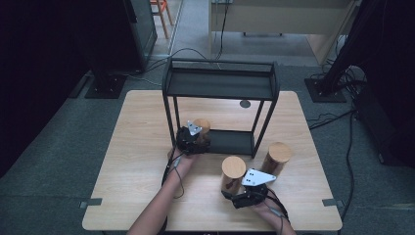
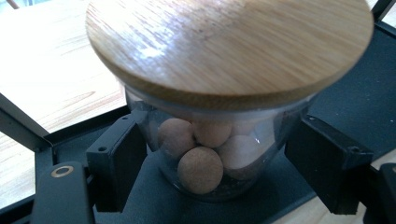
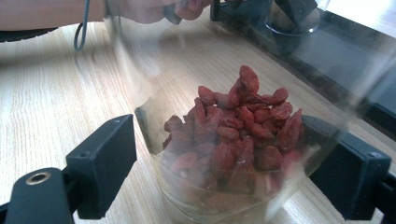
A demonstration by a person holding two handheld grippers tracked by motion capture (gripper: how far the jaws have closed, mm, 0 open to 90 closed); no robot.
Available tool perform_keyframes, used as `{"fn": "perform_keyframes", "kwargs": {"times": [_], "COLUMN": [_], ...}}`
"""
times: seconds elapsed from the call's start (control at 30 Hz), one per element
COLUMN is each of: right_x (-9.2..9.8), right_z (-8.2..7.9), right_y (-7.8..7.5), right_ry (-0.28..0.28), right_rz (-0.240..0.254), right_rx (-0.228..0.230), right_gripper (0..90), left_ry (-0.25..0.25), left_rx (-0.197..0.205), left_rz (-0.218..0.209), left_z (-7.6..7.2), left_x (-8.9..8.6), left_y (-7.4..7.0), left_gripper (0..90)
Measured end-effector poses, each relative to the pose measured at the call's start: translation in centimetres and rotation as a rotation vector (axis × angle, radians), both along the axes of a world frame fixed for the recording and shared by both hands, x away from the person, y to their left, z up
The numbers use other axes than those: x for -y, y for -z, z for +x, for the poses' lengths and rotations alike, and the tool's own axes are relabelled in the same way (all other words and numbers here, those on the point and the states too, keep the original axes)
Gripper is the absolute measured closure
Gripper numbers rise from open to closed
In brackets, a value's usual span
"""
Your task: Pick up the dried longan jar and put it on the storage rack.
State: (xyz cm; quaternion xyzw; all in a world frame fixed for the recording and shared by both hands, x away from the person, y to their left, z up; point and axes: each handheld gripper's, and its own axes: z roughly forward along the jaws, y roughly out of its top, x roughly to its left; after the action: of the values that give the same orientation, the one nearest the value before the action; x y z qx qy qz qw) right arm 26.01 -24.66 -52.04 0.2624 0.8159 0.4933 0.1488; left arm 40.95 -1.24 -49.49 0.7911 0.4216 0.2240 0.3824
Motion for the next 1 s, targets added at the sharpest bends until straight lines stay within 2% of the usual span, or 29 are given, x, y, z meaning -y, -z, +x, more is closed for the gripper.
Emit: {"fn": "perform_keyframes", "kwargs": {"times": [0.13,0.5,0.57,0.67,1.0], "right_x": [0.0,0.1,0.1,0.1,0.1], "right_z": [0.0,0.1,0.1,0.1,0.1], "right_y": [0.0,0.0,0.0,0.0,0.0], "right_ry": [-0.003,-0.005,-0.004,-0.005,-0.004], "right_rz": [0.005,0.01,0.01,0.009,0.01], "right_rx": [-0.006,-0.012,-0.013,-0.013,-0.013], "right_gripper": [13.7,13.7,13.7,13.7,13.7], "left_ry": [0.003,0.002,0.003,0.001,0.006], "left_rx": [0.005,0.007,0.011,0.047,0.056], "left_rz": [0.023,0.024,0.026,0.03,0.024], "left_z": [-0.4,-1.5,-1.7,-2.1,-3.1], "left_x": [0.0,-0.3,-0.3,-0.3,-0.6], "left_y": [0.0,-0.1,-0.1,-0.1,-0.1], "left_gripper": [21.4,21.4,21.4,21.5,21.5]}}
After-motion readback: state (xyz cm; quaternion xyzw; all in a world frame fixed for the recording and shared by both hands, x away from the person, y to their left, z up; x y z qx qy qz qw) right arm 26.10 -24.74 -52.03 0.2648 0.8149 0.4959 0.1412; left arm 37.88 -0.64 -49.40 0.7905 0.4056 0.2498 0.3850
